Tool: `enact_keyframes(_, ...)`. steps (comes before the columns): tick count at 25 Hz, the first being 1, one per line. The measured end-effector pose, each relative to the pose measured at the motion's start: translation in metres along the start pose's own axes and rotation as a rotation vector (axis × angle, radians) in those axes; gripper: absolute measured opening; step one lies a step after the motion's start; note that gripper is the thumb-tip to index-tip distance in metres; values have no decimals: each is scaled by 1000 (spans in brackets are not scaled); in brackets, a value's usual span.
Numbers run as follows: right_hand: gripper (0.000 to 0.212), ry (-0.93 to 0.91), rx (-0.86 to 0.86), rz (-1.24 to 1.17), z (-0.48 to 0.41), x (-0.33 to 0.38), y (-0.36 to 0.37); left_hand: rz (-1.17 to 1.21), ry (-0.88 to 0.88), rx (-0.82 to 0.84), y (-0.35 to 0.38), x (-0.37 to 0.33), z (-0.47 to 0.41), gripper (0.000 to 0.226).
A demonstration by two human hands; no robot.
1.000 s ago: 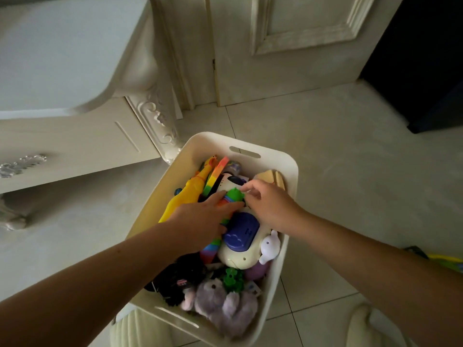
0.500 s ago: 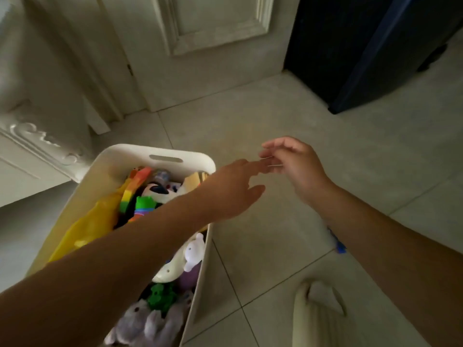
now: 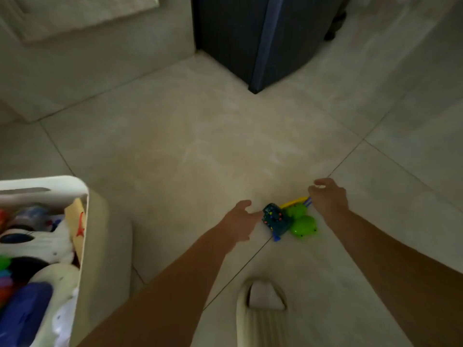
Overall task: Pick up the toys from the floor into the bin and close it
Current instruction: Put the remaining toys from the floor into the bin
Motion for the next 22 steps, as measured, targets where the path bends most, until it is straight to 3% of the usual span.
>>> enact_keyframes(3, 58, 77, 267, 56, 6, -27, 39, 66, -93, 19, 16, 24, -14, 64)
enact_keyframes(7, 67, -31, 500, 155, 14, -29, 77, 85, -90, -4, 30, 26, -23, 71)
enact_keyframes(13, 86, -225, 602, 300, 22, -22, 116, -208, 106, -144, 22, 19, -37, 92)
enact_keyframes(16, 84, -245, 640, 295, 38, -21, 130, -322, 127, -219, 9, 28, -31, 73)
enact_keyframes(18, 76, -224, 659, 264, 46, -21, 134, -312, 113, -245, -2, 36, -27, 64)
enact_keyframes(22, 66, -151, 686, 89, 58, -8, 129, -124, 43, -268, -32, 48, -21, 78)
Point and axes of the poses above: each hand's wrist, its own z-axis away from the middle knuckle, its own y-axis out of the palm, x = y × z, the point moved 10 cm from there along -z, towards the middle knuckle, and after that the axes turned 4 degrees about -y, right-handed, at the moved point
